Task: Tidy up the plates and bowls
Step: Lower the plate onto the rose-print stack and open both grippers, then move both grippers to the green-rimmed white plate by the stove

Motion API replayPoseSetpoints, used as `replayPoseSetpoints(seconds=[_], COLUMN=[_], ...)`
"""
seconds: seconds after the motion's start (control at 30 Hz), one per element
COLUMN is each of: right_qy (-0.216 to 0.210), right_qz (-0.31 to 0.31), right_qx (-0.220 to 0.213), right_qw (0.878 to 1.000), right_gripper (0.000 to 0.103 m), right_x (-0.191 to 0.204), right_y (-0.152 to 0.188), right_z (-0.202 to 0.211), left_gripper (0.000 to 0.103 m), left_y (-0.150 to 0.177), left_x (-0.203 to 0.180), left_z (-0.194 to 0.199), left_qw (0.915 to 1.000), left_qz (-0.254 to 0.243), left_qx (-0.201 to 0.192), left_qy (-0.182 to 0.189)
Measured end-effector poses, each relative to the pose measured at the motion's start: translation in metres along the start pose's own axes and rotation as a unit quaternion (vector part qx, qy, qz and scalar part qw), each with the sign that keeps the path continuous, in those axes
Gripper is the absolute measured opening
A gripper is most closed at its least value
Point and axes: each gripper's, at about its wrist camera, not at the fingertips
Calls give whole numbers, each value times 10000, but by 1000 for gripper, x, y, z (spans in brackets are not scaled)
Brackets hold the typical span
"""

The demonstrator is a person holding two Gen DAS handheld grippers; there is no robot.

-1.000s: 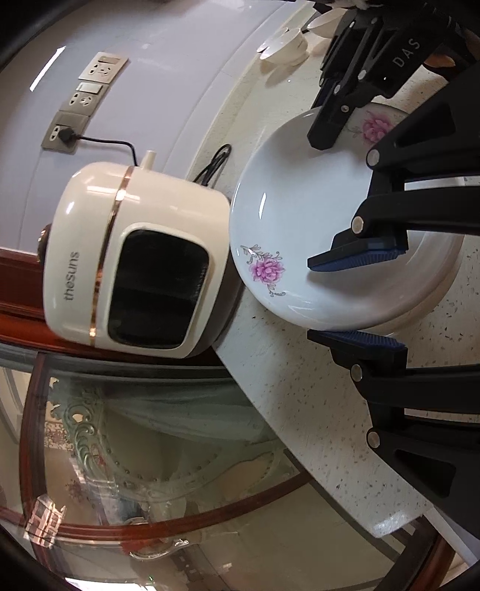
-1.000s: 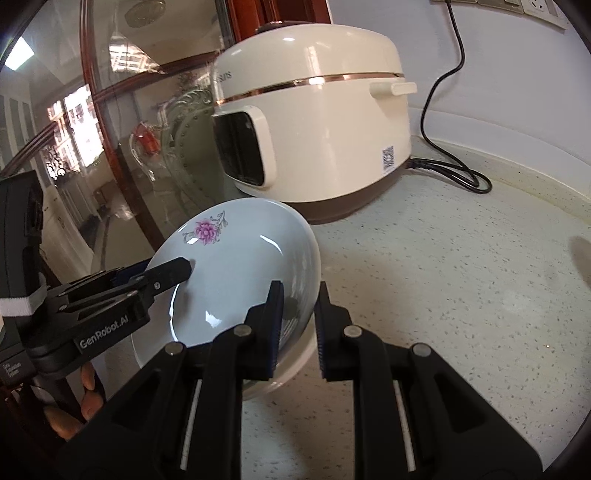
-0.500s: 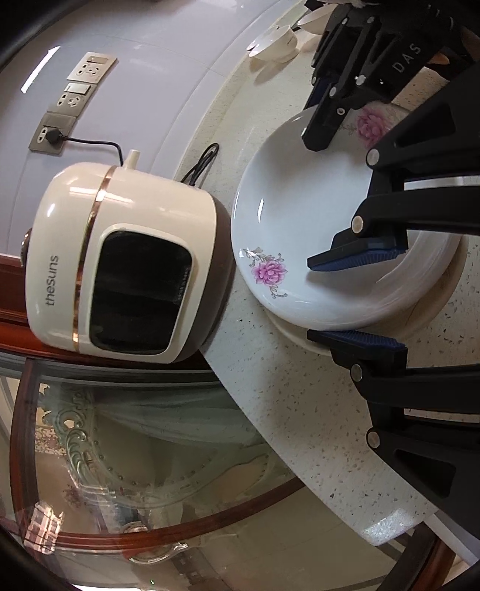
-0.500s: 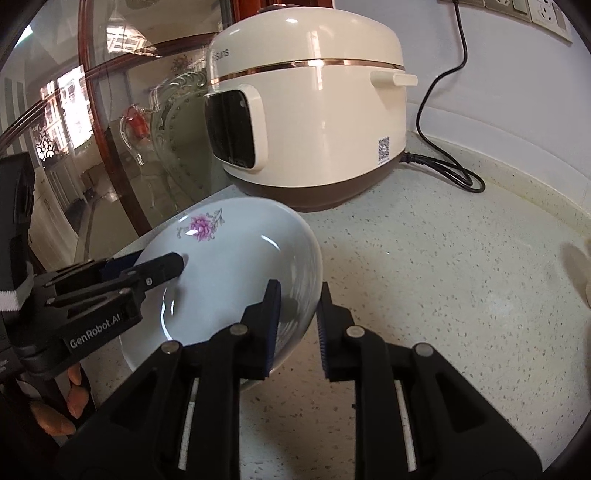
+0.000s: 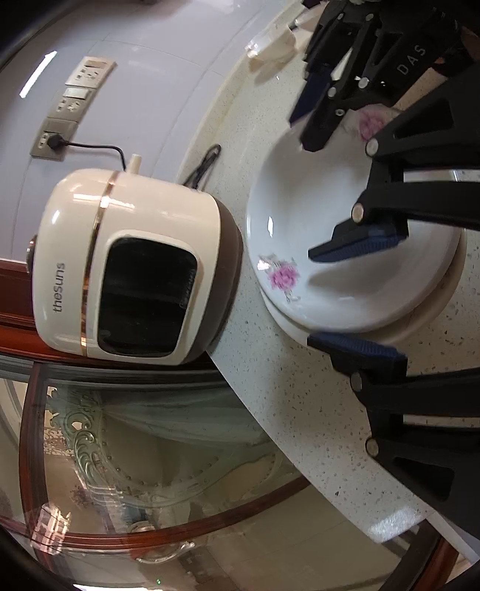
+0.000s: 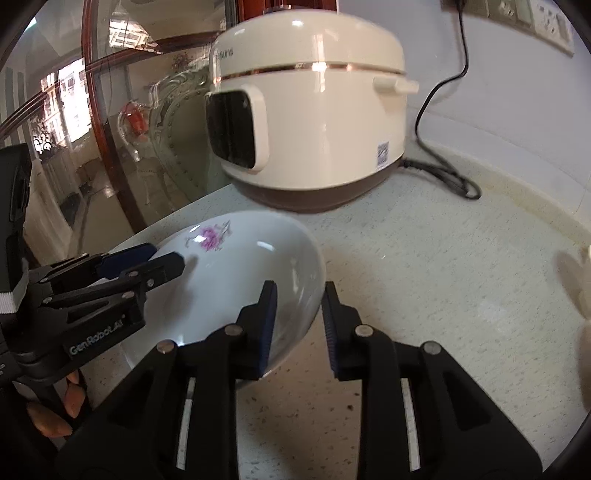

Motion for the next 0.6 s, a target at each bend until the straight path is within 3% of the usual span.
replayPoseSetpoints(seconds=[0.03,0.07,0.13,0.27,0.43,0.6], right_qy=[193,447,619,656,731,875], right_qz=[97,192,190,87,-122,-351], right_qx=[-148,-293,-579,-731,-704,-860], right_qw=[9997,9984,9962,9951,9948,9918], right_gripper=[50,73,85,85,85,86], right_x=[1,3,2,-5,-20,-33], right_y=[-1,-3,-3,-4,-4,-1], right_z=[6,13,25,34,35,46], left_gripper=[51,56,59,64,79,85], left_y=[0,1,1,4,9,5], left_x=[1,0,-2,-3,-6,-10], left_z=[1,1,2,5,15,24], left_qw=[9999,9999,9998,9996,9992,9981], left_qz=[31,46,62,149,253,-8], left_qx=[-3,3,5,-32,-61,-608], left_qy=[105,149,214,243,311,-42])
Point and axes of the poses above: each gripper's, at about its wrist camera, not at the fingertips, and z roughly against the way its jaws point, x to its left, y to its underside, and after that the axes turned 14 degrees about z, right-handed
